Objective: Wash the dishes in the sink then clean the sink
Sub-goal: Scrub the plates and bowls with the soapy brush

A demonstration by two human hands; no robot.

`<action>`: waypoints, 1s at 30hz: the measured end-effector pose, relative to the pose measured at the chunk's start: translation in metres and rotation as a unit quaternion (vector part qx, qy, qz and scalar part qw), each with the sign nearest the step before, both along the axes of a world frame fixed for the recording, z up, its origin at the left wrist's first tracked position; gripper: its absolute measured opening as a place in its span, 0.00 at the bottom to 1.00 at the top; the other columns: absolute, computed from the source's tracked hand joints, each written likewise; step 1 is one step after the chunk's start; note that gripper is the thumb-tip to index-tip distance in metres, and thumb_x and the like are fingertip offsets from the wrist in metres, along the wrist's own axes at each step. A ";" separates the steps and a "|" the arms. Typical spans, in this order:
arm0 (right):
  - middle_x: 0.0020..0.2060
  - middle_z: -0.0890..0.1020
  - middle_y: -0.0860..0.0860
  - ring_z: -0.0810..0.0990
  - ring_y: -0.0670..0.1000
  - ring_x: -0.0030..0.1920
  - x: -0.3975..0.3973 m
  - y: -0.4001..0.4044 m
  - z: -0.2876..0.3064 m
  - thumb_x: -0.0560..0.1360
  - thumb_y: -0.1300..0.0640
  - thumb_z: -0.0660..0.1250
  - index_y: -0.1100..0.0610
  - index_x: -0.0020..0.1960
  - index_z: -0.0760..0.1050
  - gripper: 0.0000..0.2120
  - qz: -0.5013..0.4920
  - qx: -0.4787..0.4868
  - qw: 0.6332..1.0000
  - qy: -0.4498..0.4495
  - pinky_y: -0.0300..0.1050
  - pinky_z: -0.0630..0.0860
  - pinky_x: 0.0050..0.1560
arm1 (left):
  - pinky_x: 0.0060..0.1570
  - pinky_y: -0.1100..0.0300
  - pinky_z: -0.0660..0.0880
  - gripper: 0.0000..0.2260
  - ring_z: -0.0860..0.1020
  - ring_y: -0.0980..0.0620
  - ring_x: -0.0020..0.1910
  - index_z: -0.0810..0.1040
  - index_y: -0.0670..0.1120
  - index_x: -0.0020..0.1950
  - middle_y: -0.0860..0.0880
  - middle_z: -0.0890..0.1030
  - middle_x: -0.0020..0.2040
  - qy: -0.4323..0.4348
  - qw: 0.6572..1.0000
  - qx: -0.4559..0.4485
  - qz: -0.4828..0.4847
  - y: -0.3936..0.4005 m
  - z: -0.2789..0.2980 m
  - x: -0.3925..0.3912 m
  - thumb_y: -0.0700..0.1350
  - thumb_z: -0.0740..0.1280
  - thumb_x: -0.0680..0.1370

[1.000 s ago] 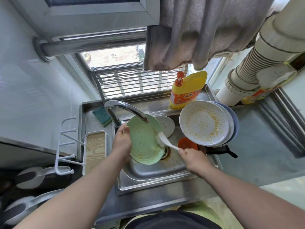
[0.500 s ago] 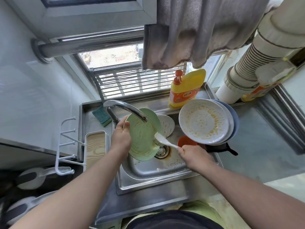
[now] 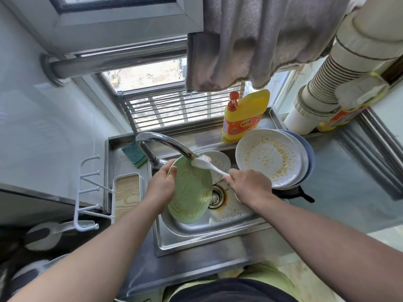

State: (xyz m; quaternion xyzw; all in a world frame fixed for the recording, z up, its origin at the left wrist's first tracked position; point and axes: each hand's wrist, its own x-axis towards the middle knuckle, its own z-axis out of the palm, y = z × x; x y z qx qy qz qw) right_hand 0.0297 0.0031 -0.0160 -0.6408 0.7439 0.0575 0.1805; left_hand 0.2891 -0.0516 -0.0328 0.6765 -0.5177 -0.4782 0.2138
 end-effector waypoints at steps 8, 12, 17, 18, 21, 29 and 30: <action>0.52 0.84 0.56 0.81 0.62 0.54 0.043 0.089 -0.028 0.85 0.37 0.50 0.52 0.52 0.77 0.24 -0.029 0.144 0.977 -0.153 0.53 0.75 0.48 | 0.60 0.48 0.80 0.20 0.82 0.50 0.60 0.78 0.65 0.71 0.53 0.84 0.63 0.126 0.983 -0.037 0.126 0.003 0.000 -0.008 0.66 0.60 0.81; 0.42 0.82 0.53 0.79 0.58 0.45 0.073 0.087 -0.015 0.83 0.35 0.49 0.54 0.42 0.73 0.27 -0.060 0.127 0.956 -0.256 0.55 0.75 0.46 | 0.48 0.44 0.84 0.28 0.86 0.42 0.52 0.80 0.48 0.68 0.43 0.87 0.56 0.230 0.952 0.011 0.201 0.014 -0.010 -0.020 0.67 0.62 0.78; 0.49 0.83 0.54 0.81 0.61 0.52 0.013 0.079 -0.037 0.84 0.39 0.49 0.51 0.46 0.75 0.22 -0.066 0.147 0.974 -0.158 0.51 0.72 0.44 | 0.58 0.42 0.81 0.15 0.83 0.43 0.60 0.78 0.56 0.66 0.48 0.85 0.60 0.260 0.927 0.014 0.270 0.014 -0.014 -0.011 0.59 0.63 0.83; 0.46 0.83 0.53 0.81 0.60 0.51 0.000 0.073 -0.037 0.84 0.37 0.49 0.51 0.44 0.74 0.24 -0.089 0.135 0.976 -0.145 0.51 0.73 0.44 | 0.59 0.40 0.81 0.16 0.83 0.43 0.60 0.78 0.57 0.67 0.49 0.85 0.60 0.265 0.927 0.024 0.264 0.014 -0.015 -0.009 0.60 0.62 0.82; 0.37 0.78 0.49 0.78 0.59 0.46 0.000 0.039 -0.024 0.83 0.34 0.47 0.52 0.39 0.70 0.28 -0.137 0.064 0.976 -0.157 0.52 0.69 0.42 | 0.55 0.40 0.83 0.18 0.84 0.44 0.57 0.77 0.55 0.69 0.47 0.85 0.59 0.268 0.933 0.056 0.233 0.021 -0.018 -0.015 0.60 0.60 0.83; 0.42 0.82 0.55 0.79 0.61 0.48 0.073 0.069 -0.017 0.84 0.35 0.49 0.52 0.37 0.68 0.26 -0.028 0.112 0.956 -0.269 0.54 0.73 0.46 | 0.44 0.41 0.81 0.16 0.83 0.40 0.54 0.69 0.59 0.71 0.46 0.81 0.61 0.325 0.873 0.154 0.328 0.015 -0.026 -0.024 0.63 0.54 0.86; 0.40 0.80 0.53 0.79 0.60 0.46 0.063 0.082 -0.022 0.83 0.35 0.49 0.52 0.37 0.68 0.26 -0.027 0.127 0.956 -0.263 0.55 0.73 0.46 | 0.44 0.44 0.81 0.16 0.83 0.42 0.53 0.68 0.58 0.70 0.47 0.81 0.61 0.317 0.877 0.141 0.332 0.015 -0.027 -0.020 0.62 0.53 0.86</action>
